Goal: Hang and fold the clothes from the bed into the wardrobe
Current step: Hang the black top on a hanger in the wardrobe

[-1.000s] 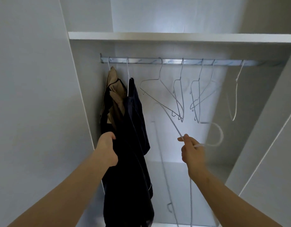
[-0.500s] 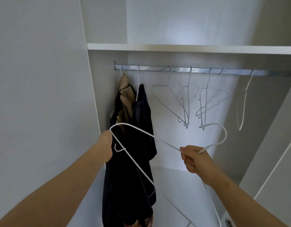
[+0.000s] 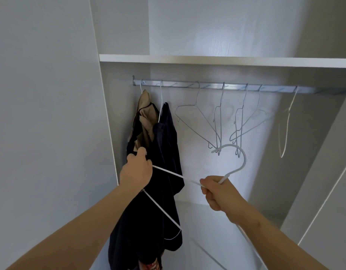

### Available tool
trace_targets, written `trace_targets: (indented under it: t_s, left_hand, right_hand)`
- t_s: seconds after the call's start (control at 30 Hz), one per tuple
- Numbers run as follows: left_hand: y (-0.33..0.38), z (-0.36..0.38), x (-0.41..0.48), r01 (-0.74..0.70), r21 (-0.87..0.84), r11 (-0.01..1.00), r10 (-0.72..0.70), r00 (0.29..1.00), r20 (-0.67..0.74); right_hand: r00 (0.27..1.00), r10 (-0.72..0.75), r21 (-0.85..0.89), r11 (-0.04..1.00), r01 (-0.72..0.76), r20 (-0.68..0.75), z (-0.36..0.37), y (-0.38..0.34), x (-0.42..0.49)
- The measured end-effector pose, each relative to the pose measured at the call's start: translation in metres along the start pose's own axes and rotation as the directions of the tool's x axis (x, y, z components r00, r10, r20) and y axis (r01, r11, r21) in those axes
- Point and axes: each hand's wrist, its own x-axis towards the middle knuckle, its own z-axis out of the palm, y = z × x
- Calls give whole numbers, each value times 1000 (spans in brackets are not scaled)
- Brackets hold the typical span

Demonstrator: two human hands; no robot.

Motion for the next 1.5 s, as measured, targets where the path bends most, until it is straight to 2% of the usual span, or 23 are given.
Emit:
trace_targets:
  t_s: [0.17, 0.37, 0.4, 0.47, 0.5, 0.53, 0.6, 0.63, 0.7, 0.77, 0.87, 0.97, 1.0, 1.03, 1.07, 1.1, 1.13, 1.17, 1.2, 1.3, 1.4, 1.43, 1.5]
  left_hand:
    - [36, 11, -10, -128, -120, 984, 136, 989, 62]
    - [53, 13, -13, -187, -458, 869, 268, 956, 118]
    - [49, 10, -14, -288, -417, 862, 338, 940, 50]
    - [38, 5, -15, -531, -93, 842, 517, 844, -140]
    - [33, 3, -14, -605, 74, 793, 607, 775, -175]
    - [31, -1, -11, -645, 165, 746, 664, 737, -122]
    - [30, -11, -5, -718, 167, 676, 730, 683, -22]
    - [32, -13, -3, -751, 167, 638, 764, 645, -22]
    - [35, -11, 0, -753, 208, 624, 780, 618, -101]
    - [39, -8, -3, -680, 177, 711, 703, 692, -165]
    - [45, -2, 3, -521, 21, 853, 519, 845, -128]
    - [54, -6, 13, -364, -91, 927, 356, 930, -89]
    - [56, -7, 17, -317, -131, 939, 310, 948, -71]
    - [58, -8, 20, -277, -179, 944, 274, 961, -42]
    - [59, -9, 22, -244, -235, 941, 249, 968, -5]
    - [60, -11, 23, -225, -286, 931, 242, 970, 25]
    - [62, -12, 22, -221, -326, 919, 251, 967, 50]
    - [64, -13, 20, -231, -352, 907, 271, 960, 66]
    - [66, -12, 19, -250, -360, 899, 295, 953, 75]
    - [71, -10, 14, -308, -333, 891, 343, 938, 52]
    - [69, -11, 15, -334, -338, 880, 342, 939, -38]
    - [67, -12, 16, -347, -347, 871, 345, 936, -72]
    - [63, -17, 18, -381, -365, 850, 354, 925, -140]
  right_hand:
    - [1000, 16, 31, 999, -16, -19, 13, -2, 3]
    - [995, -42, 47, 998, 46, -90, 6, -8, 9]
    - [993, -70, 50, 996, 75, -99, 2, -11, 9]
    - [986, -124, 65, 989, 132, -108, -6, -19, 12]
    - [983, -150, 69, 985, 158, -106, -10, -23, 13]
    - [980, -175, 62, 982, 181, -97, -13, -28, 14]
    - [974, -217, 18, 976, 219, -61, -18, -34, 16]
    - [972, -231, -2, 973, 231, -47, -19, -35, 17]
    - [967, -243, -37, 970, 241, -72, -19, -35, 17]
    - [937, -295, -121, 953, 276, -188, -18, -34, 18]
    - [814, -436, -244, 898, 366, -385, -14, -31, 19]
    - [559, -618, -463, 786, 410, -553, -10, -24, 19]
    - [523, -657, -518, 752, 407, -543, -9, -21, 20]
    - [581, -653, -527, 749, 401, -486, -8, -19, 20]
    - [700, -609, -514, 764, 390, -374, -6, -17, 22]
    - [823, -526, -506, 781, 366, -215, -3, -14, 23]
    - [902, -429, -517, 785, 341, -57, 0, -11, 24]
    - [930, -364, -530, 781, 332, 46, 4, -8, 25]
    - [934, -348, -527, 779, 339, 84, 7, -5, 26]
    - [919, -391, -413, 830, 375, 48, 12, -2, 29]
    - [960, -275, -157, 947, 281, 55, 13, 1, 28]
    - [966, -242, -128, 959, 253, 94, 13, 4, 26]
    - [956, -190, -204, 950, 236, 224, 12, 14, 23]
